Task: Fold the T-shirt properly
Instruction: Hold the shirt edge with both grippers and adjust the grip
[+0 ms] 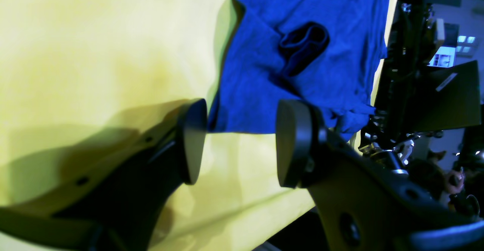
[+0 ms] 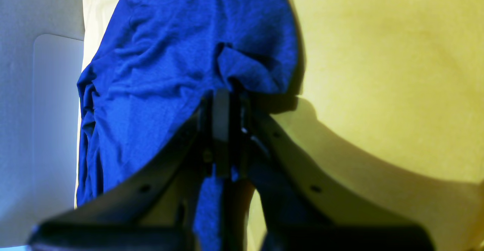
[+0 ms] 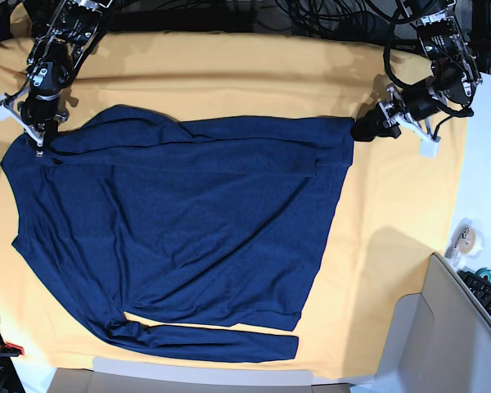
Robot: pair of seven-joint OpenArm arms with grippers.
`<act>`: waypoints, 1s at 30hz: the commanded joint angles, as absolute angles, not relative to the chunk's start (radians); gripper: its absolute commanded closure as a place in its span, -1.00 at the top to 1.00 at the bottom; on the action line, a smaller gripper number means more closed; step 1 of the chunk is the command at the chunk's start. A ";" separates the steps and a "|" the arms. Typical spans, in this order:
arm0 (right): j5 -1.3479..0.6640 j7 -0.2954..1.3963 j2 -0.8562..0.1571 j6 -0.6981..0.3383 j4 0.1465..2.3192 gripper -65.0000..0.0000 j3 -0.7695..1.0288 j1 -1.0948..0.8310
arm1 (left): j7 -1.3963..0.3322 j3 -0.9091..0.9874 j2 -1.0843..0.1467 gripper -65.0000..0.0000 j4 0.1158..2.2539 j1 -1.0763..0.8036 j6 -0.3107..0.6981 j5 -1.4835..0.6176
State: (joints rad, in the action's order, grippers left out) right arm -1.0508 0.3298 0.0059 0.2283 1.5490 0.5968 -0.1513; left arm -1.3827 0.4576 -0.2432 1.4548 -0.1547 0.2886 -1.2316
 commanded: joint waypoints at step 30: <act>-1.101 0.369 -0.008 0.219 1.567 -1.00 0.587 -0.166 | -1.362 0.291 -0.260 -0.89 1.403 -0.104 0.283 -1.262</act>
